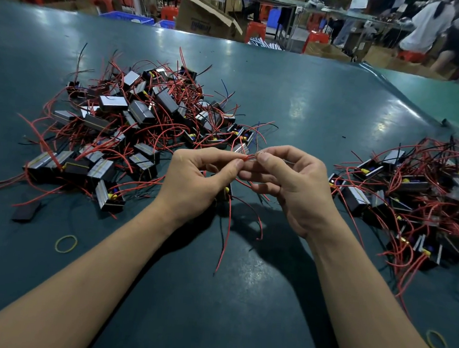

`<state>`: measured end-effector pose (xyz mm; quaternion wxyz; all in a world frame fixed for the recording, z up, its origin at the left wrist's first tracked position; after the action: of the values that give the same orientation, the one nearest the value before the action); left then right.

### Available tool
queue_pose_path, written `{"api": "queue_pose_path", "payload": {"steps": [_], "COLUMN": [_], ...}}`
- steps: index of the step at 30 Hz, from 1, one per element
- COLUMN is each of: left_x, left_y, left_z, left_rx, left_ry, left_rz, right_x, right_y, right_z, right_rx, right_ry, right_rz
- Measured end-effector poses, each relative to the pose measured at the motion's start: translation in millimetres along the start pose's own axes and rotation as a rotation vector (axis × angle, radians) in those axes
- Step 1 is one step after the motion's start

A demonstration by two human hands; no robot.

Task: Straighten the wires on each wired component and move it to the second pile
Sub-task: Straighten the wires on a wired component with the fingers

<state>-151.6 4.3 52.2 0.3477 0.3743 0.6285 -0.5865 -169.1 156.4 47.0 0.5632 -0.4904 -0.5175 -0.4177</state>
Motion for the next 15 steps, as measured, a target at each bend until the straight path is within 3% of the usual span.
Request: {"api": "queue_pose_path", "payload": {"steps": [4, 8, 15], "left_x": [-2.1, -4.7, -7.1], "left_y": [-0.3, -0.1, 1.0], "left_z": [1.8, 5.6, 5.9], "left_rx": [-0.027, -0.088, -0.104], "left_ry": [-0.019, -0.085, -0.200], "left_rz": [-0.009, -0.031, -0.052], "right_x": [2.7, 10.6, 42.9], "right_y": [0.5, 4.3, 26.6], "right_z": [-0.9, 1.6, -8.6], "right_rx": [-0.007, -0.115, -0.407], "right_ry": [0.019, 0.267, 0.967], "right_rz": [0.046, 0.211, 0.819]}}
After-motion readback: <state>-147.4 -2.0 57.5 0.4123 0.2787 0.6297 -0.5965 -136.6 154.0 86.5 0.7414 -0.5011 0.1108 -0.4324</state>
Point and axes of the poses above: each hand's wrist, its own y-axis away from the middle knuckle, its own z-axis out of the back of the hand, x = y × z, the point moved 8 cm from there along -y, towards the middle knuckle, and after that the axes turned 14 degrees about y, right-handed, at the moved point
